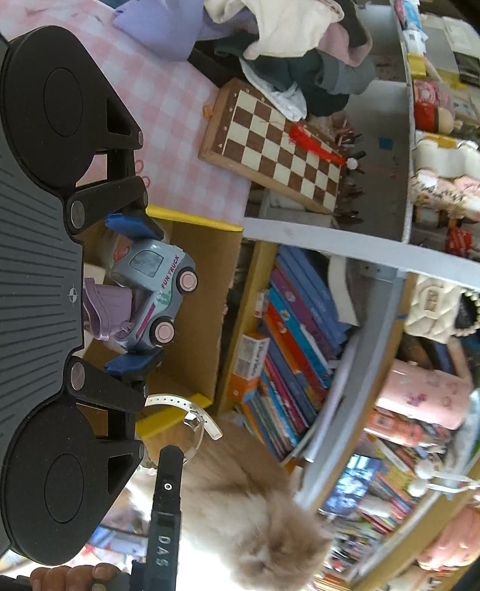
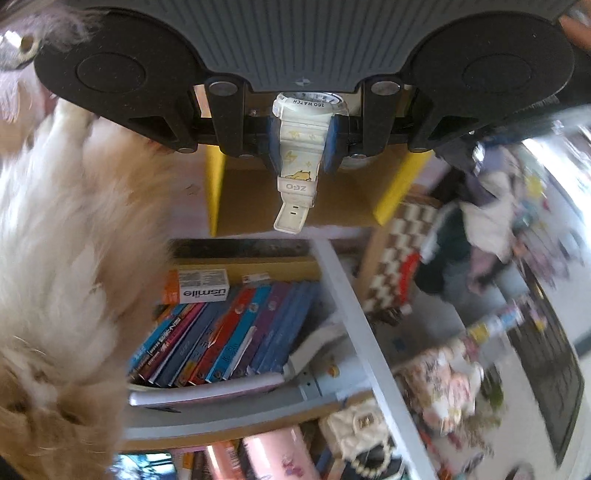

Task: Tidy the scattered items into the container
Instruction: 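Lift the toy truck over the box with the left tool while the right tool carries the watch, then lower the truck into the box and open the left tool while the right tool releases the watch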

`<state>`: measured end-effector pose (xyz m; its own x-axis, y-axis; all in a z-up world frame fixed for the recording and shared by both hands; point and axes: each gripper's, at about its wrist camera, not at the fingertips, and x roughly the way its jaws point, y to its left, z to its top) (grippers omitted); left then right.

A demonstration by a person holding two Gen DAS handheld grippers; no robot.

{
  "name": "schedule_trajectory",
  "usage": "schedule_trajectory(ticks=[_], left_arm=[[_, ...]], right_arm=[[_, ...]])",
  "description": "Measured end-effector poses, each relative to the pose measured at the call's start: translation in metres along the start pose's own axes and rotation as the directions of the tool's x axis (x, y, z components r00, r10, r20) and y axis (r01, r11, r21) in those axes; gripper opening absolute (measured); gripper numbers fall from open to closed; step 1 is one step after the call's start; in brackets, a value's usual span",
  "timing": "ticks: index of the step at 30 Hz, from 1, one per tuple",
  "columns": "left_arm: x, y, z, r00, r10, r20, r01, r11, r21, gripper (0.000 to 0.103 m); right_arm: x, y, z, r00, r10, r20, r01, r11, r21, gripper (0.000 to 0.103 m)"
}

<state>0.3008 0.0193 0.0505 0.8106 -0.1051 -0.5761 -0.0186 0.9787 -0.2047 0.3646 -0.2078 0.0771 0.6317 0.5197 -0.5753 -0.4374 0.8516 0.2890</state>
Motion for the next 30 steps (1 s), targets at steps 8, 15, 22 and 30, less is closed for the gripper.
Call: schedule_trajectory(ticks=[8,15,22,30], left_arm=[[0.043,-0.01,0.01,0.996,0.059,-0.069,-0.05,0.991,0.127,0.061],[0.085,-0.019,0.028,0.986,0.104,-0.129,-0.066,0.96,0.273,0.061],[0.122,-0.033,0.034,0.971,0.119,-0.209,-0.025,0.916,0.402,0.061],[0.164,-0.032,0.033,0.939,0.154,-0.308,0.009,0.883,0.47,0.061]], right_arm=[[0.04,0.008,-0.008,0.992,-0.125,-0.035,0.109,0.95,-0.293,0.024],[0.078,0.013,-0.006,0.982,-0.177,-0.067,0.132,0.895,-0.426,0.024],[0.116,0.018,-0.004,0.969,-0.231,-0.091,0.144,0.823,-0.549,0.024],[0.141,0.012,-0.002,0.962,-0.237,-0.138,0.119,0.816,-0.566,0.024]])
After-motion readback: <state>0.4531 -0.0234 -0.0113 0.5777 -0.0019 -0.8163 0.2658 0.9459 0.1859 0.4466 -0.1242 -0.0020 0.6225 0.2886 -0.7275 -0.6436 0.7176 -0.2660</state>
